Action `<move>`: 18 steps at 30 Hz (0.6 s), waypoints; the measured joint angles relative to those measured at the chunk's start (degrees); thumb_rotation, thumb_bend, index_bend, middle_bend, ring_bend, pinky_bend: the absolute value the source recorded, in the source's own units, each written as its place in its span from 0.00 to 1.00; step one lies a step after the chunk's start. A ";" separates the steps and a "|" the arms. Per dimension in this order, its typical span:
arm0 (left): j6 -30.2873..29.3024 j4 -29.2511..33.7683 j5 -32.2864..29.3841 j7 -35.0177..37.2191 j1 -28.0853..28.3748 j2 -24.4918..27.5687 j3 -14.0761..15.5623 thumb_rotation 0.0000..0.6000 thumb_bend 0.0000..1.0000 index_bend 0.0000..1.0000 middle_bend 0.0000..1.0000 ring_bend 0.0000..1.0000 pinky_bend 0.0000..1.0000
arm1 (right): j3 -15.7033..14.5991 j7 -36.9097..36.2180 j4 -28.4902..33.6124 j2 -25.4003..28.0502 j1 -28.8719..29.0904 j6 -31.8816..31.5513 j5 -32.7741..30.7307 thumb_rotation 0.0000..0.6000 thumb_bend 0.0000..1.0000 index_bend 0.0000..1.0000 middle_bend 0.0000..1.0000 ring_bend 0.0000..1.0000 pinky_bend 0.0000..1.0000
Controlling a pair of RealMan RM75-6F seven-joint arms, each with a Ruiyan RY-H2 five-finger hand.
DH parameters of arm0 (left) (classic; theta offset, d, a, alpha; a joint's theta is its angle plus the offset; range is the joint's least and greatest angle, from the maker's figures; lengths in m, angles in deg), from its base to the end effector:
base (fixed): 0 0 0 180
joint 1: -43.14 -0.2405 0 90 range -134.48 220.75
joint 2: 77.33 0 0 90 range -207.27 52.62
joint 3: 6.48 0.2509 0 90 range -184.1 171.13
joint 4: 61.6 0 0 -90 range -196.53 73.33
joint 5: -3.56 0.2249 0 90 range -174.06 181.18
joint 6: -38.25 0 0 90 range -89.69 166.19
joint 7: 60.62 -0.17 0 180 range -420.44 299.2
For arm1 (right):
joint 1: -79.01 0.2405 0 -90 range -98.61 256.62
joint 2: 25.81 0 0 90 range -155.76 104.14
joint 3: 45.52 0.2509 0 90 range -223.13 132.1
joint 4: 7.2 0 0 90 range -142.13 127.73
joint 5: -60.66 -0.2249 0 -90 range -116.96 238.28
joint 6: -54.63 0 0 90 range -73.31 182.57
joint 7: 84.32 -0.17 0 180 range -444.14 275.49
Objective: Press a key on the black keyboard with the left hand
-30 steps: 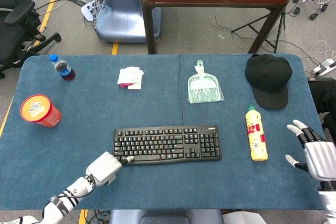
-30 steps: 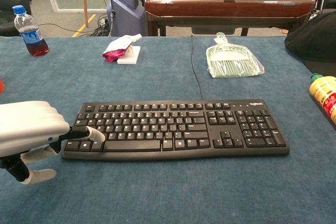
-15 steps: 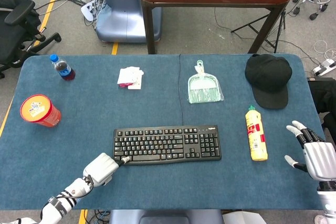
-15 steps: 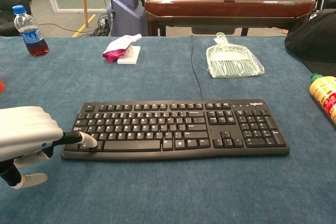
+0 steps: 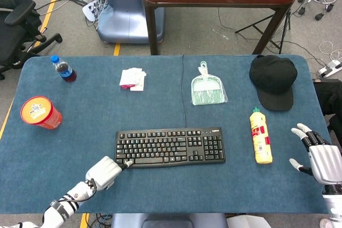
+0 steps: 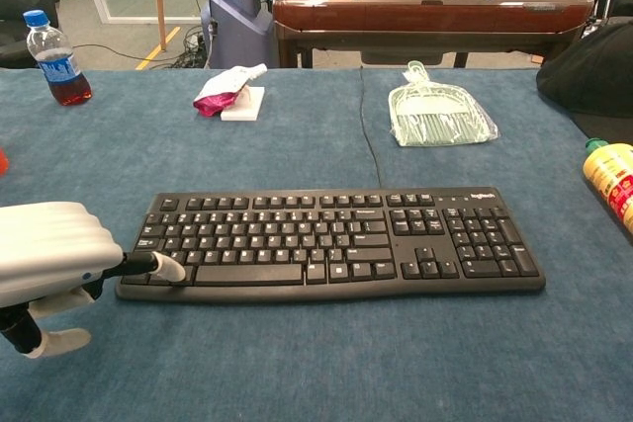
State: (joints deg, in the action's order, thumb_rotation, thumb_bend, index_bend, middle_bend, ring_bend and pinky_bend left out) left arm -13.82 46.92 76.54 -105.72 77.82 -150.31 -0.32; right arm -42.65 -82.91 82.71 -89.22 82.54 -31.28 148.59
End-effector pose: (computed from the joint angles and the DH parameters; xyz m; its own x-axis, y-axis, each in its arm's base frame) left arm -0.1726 0.2321 -0.0277 0.8183 0.2778 0.5033 0.5420 -0.6645 -0.5145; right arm -0.3205 -0.2012 0.1516 0.4689 0.0068 0.8832 -0.8830 -0.0188 0.4690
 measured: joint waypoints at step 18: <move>-0.50 0.81 -5.11 -3.89 1.94 -0.82 0.64 1.00 0.31 0.17 0.92 0.97 1.00 | -0.16 -1.02 -1.07 -0.37 -0.11 0.00 0.01 1.00 0.04 0.24 0.18 0.22 0.52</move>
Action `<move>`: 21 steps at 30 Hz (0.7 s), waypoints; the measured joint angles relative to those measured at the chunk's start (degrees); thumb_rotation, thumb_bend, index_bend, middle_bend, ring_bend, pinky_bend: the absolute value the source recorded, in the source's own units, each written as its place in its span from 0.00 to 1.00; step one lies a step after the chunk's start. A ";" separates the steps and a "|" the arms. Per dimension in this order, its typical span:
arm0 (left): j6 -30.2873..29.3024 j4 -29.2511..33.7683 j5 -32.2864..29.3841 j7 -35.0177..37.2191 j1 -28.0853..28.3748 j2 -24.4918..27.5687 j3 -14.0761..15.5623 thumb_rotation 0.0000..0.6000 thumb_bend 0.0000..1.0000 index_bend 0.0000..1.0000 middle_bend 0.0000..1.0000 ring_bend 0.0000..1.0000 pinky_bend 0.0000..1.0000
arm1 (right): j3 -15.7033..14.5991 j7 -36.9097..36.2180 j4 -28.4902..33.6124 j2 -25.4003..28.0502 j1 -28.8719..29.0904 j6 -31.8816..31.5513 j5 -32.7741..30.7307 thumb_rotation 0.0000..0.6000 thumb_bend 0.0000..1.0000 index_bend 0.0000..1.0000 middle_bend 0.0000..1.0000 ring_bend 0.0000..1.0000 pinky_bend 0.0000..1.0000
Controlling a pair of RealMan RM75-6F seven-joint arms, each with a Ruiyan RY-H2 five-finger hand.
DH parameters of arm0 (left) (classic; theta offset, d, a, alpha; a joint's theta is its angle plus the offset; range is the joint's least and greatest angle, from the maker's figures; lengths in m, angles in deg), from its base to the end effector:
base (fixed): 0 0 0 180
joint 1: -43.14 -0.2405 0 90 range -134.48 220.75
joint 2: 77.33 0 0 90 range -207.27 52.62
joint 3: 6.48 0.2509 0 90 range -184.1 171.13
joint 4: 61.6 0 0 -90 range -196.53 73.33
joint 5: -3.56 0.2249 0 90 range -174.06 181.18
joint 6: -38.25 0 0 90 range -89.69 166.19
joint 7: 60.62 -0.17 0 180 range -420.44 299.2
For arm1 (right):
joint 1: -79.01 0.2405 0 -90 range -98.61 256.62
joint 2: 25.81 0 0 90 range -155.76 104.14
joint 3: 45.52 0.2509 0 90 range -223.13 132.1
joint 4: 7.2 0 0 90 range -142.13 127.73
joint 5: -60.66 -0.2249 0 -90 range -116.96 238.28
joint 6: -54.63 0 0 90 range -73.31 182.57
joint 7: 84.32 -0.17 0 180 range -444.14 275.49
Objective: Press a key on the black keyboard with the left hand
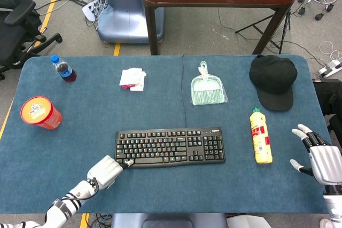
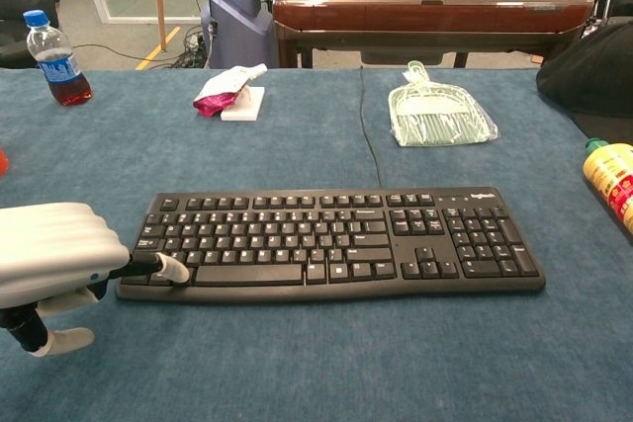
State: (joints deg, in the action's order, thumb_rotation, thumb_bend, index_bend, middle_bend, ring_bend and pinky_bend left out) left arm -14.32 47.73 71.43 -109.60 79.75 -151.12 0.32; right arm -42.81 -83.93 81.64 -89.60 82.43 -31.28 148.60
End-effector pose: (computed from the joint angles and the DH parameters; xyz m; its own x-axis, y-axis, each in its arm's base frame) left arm -0.1716 0.2340 -0.0320 0.8332 0.2890 0.4714 0.5303 -0.6589 -0.5335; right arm -0.3245 -0.2002 0.1510 0.4639 0.0034 0.8859 -0.8857 -0.0162 0.4639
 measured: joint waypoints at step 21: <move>-13.48 1.26 12.33 19.55 -6.01 3.63 -1.81 1.00 0.31 0.16 0.73 0.78 1.00 | 0.25 0.37 1.52 0.54 0.08 -0.92 0.89 1.00 0.04 0.24 0.18 0.22 0.52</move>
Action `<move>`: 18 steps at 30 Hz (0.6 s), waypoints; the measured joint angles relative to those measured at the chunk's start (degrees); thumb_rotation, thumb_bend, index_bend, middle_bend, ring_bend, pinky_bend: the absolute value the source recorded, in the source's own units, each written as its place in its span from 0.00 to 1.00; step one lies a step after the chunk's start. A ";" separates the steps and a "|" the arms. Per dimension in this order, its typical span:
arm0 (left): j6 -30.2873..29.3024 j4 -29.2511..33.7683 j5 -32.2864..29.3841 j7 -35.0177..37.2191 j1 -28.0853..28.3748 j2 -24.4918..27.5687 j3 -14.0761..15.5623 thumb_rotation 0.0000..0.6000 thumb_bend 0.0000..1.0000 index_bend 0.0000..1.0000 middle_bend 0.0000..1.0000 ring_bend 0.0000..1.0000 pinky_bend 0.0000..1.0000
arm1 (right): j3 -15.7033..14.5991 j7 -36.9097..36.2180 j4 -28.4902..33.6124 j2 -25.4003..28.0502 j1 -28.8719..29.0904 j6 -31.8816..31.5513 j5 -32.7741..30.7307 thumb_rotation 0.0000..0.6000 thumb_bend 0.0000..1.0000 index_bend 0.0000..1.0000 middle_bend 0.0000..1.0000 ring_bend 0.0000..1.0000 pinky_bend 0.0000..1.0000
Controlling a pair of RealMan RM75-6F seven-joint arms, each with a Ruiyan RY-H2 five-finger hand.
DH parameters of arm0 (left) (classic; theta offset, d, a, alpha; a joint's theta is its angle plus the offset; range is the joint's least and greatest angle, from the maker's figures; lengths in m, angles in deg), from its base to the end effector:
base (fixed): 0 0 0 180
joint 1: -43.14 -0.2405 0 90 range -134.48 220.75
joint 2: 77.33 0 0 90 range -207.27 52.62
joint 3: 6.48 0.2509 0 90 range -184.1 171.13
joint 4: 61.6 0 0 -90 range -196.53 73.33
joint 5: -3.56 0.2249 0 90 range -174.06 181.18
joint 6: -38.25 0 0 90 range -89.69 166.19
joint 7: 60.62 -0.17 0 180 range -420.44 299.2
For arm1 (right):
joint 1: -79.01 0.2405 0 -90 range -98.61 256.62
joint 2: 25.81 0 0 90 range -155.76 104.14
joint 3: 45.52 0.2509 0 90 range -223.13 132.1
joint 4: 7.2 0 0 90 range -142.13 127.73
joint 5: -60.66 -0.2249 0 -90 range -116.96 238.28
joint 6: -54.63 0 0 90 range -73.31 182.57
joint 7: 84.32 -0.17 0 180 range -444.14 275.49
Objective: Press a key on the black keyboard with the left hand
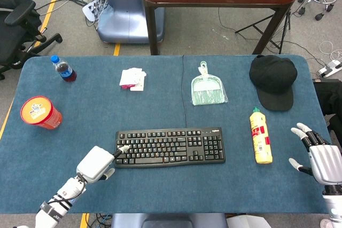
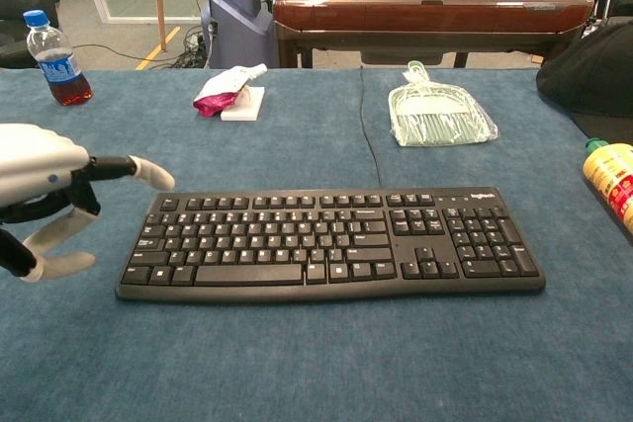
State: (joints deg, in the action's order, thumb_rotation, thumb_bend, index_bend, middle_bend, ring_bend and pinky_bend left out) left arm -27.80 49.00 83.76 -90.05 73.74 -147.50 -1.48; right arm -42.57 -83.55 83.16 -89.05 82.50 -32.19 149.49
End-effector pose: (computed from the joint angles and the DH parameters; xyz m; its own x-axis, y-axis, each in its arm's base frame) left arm -0.1611 0.2436 0.0198 0.6025 0.2343 0.7630 0.7452 -0.5074 -0.4327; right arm -0.3156 -0.2011 0.1532 0.4550 0.0235 0.8902 -0.8895 -0.0342 0.4556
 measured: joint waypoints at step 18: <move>-29.89 -7.03 8.29 6.26 -18.80 -0.22 -2.54 1.00 0.31 0.19 0.40 0.44 0.79 | -0.19 3.50 3.42 -0.80 1.11 0.44 1.82 1.00 0.04 0.24 0.18 0.22 0.52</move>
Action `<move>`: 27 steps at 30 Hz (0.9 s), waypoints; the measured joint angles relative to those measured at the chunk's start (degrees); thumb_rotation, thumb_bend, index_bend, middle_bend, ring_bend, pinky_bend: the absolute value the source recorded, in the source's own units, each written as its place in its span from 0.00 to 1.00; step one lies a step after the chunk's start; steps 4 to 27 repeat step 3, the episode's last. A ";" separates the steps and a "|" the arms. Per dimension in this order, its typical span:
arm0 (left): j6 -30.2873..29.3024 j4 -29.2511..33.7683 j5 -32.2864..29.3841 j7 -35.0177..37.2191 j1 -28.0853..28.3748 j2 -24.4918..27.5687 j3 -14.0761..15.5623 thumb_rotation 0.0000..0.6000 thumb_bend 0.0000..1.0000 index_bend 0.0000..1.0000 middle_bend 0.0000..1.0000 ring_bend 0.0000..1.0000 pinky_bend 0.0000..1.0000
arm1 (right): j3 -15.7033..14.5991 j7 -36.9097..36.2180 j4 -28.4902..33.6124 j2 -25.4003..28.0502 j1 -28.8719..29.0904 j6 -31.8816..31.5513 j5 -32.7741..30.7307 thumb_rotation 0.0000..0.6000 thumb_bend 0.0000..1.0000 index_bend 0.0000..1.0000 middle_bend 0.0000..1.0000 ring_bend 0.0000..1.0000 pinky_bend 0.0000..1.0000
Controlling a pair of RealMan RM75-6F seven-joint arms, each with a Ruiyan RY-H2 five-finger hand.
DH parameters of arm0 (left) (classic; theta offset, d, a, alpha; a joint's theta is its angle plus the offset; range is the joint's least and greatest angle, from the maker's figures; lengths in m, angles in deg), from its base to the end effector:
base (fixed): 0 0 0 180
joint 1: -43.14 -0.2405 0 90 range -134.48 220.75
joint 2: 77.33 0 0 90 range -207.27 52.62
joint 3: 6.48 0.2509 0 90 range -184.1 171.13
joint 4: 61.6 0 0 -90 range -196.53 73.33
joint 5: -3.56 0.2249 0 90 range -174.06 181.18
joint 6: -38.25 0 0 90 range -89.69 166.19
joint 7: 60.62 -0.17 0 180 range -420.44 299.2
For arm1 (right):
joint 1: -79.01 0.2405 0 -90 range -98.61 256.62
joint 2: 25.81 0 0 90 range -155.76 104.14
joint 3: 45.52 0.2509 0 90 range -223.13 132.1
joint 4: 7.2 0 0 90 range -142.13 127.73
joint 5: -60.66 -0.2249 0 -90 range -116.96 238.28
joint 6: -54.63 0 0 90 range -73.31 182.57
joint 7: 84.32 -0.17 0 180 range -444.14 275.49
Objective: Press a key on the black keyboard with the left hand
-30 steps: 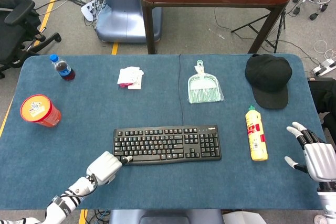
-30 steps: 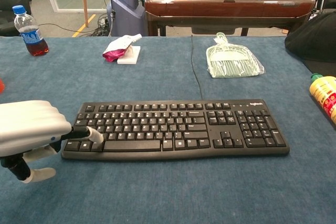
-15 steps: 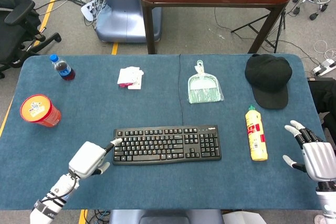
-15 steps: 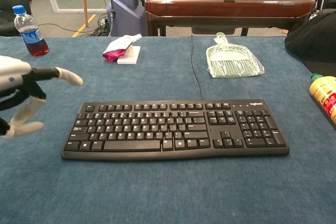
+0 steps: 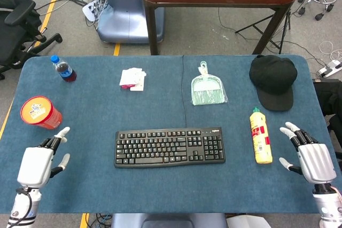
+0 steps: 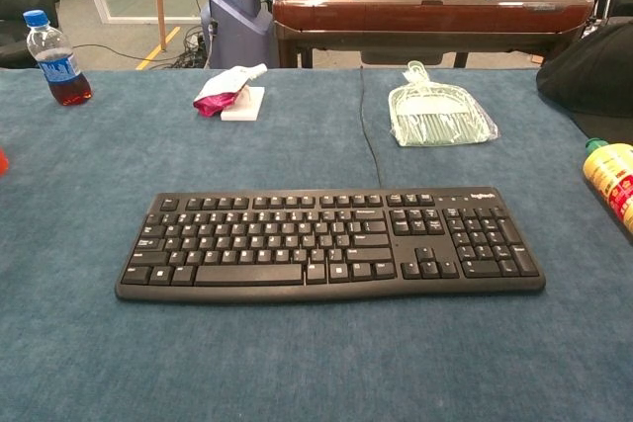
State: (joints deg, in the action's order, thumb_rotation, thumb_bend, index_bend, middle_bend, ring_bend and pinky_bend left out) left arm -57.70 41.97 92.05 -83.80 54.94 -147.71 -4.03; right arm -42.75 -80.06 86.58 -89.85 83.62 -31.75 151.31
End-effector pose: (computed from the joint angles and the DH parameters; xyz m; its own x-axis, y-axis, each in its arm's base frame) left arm -0.2266 0.2110 0.1125 0.4719 -0.1424 0.8701 0.8641 -0.1214 -0.4885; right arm -0.2935 -0.2051 0.1390 0.4456 0.0221 0.8949 -0.8909 -0.0875 0.4458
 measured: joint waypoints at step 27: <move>-2.06 -0.91 1.29 -0.13 -2.32 -0.30 0.22 1.00 0.31 0.19 0.40 0.44 0.79 | -0.23 0.38 0.33 -0.09 0.01 0.04 0.28 1.00 0.04 0.24 0.18 0.22 0.52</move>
